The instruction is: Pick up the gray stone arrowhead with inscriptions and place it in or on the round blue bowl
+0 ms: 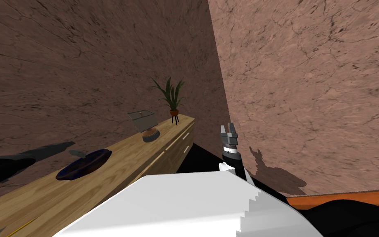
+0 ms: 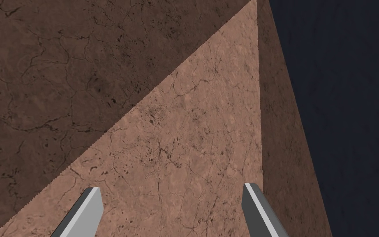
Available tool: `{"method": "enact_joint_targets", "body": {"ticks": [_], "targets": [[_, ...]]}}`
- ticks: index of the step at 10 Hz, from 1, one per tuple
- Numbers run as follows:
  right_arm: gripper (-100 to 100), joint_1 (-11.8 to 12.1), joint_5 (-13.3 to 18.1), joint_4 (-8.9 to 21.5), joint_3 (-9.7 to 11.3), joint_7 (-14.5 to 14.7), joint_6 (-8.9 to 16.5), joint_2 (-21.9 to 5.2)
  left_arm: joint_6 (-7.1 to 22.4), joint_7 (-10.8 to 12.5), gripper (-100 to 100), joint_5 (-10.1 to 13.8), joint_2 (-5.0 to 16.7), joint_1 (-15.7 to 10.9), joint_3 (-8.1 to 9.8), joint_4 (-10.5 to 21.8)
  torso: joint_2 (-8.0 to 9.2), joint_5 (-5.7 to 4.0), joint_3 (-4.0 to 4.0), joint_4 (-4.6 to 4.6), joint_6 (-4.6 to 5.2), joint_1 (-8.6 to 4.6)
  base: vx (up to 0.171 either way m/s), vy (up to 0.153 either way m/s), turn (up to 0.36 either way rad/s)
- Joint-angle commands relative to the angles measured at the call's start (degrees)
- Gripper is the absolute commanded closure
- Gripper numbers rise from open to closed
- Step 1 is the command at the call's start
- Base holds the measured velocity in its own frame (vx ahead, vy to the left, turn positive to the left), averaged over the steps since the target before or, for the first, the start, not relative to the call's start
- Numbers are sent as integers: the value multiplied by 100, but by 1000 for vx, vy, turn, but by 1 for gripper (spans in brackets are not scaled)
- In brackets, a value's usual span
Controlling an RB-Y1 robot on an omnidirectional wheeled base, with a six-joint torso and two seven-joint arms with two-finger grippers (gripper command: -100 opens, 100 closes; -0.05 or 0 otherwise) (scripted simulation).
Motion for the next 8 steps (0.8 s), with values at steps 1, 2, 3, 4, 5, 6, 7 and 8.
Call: {"method": "enact_joint_targets", "body": {"ticks": [1, 2, 3, 4, 5, 6, 7, 8], "targets": [[0, 0, 0, 0, 0, 0, 0, 0, 155, 70, -100, 166, 209, 286, 286, -193, 0, 0, 0, 0, 0, 0, -9, 25, 80], [0, 0, 0, 0, 0, 0, 0, 0, 155, 70, -100, 166, 209, 288, 328, -193, 0, 0, 0, 0, 3, -2, 0, 0, 0], [0, 0, 0, 0, 1, 0, 0, 0, 245, 115, -100, 249, 333, 450, 510, -316, -3, -2, -2, -1, 3, -8, 2, -5, 48], [0, 0, 0, 0, 0, 0, 0, 0, 336, 160, -100, 332, 457, 612, 692, -439, -4, -2, -3, -1, 2, -11, 2, -10, 89], [0, 0, 0, 0, 0, 0, 0, 0, 284, 102, -100, 333, 386, 552, 640, -385, -5, -4, -3, -1, 2, -15, 1, -9, 13], [0, 0, 0, 0, 1, 0, 0, 0, 309, 103, 0, 348, 395, 571, 669, -406, -3, -2, -2, -1, 2, -13, 0, 0, 0], [0, 0, 0, 0, 1, 0, 0, 0, 306, 103, 0, 346, 394, 569, 666, -403, -2, -2, -2, -1, 2, -10, 0, 0, 0], [0, 0, 0, 0, 1, 0, 0, 0, 307, 103, 0, 346, 394, 569, 666, -403, -2, -1, -1, -1, 2, -9, 0, 0, 0]]}}
